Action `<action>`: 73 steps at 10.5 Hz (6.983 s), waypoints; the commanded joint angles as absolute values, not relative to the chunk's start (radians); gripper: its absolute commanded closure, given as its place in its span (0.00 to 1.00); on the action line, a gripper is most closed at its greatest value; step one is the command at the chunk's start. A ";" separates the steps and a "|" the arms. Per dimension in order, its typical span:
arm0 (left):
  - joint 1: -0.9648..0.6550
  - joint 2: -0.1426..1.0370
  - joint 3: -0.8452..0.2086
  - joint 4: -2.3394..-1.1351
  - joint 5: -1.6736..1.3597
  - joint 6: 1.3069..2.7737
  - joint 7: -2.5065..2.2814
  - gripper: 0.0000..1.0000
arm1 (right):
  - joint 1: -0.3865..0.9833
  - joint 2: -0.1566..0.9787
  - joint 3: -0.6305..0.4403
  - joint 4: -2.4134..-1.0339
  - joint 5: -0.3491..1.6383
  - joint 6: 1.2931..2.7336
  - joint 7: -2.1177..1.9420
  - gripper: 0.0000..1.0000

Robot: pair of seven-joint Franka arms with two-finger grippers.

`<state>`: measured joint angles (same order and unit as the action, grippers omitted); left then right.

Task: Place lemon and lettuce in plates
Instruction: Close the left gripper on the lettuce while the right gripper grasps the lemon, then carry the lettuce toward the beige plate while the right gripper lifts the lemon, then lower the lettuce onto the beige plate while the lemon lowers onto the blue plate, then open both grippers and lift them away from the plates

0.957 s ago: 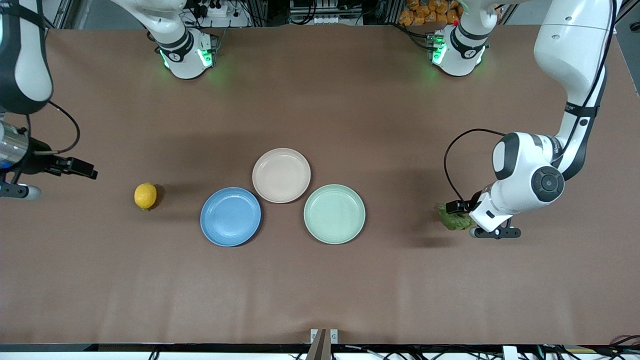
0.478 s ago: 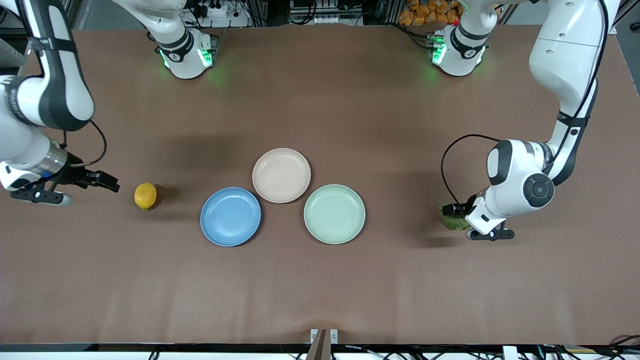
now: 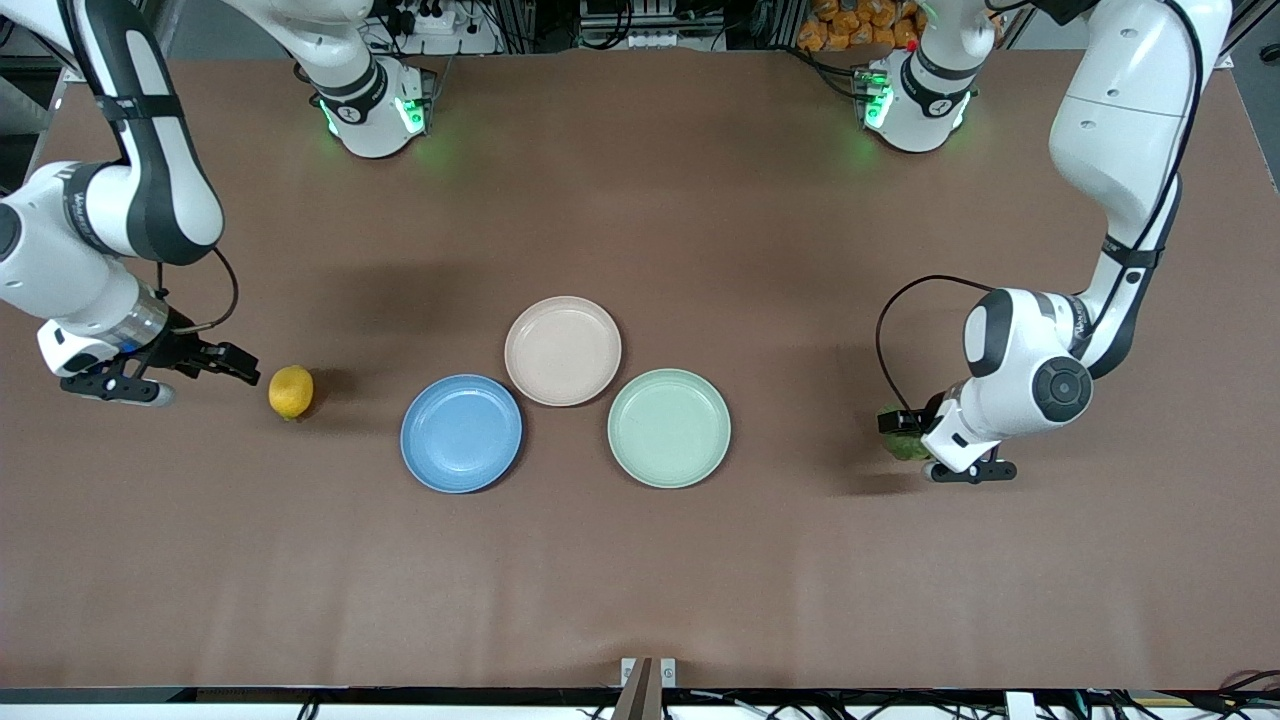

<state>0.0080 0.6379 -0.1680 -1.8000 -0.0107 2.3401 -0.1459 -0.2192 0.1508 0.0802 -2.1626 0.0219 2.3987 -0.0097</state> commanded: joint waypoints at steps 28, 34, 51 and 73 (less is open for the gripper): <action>-0.101 0.460 -0.357 -1.776 0.084 2.209 -0.397 1.00 | -0.221 0.457 0.091 -2.118 -0.043 2.543 -0.035 0.55; -0.302 0.482 -0.357 -1.726 0.101 2.207 -0.725 1.00 | -0.232 0.449 0.095 -2.051 -0.031 2.433 -0.032 0.64; -0.618 0.676 -0.356 -1.559 0.095 2.436 -1.118 1.00 | 0.027 0.463 0.247 -1.862 -0.025 2.292 0.442 0.63; -0.651 0.667 -0.224 -1.565 0.130 2.453 -1.188 0.00 | 0.092 0.646 0.242 -1.802 -0.041 2.468 0.485 0.47</action>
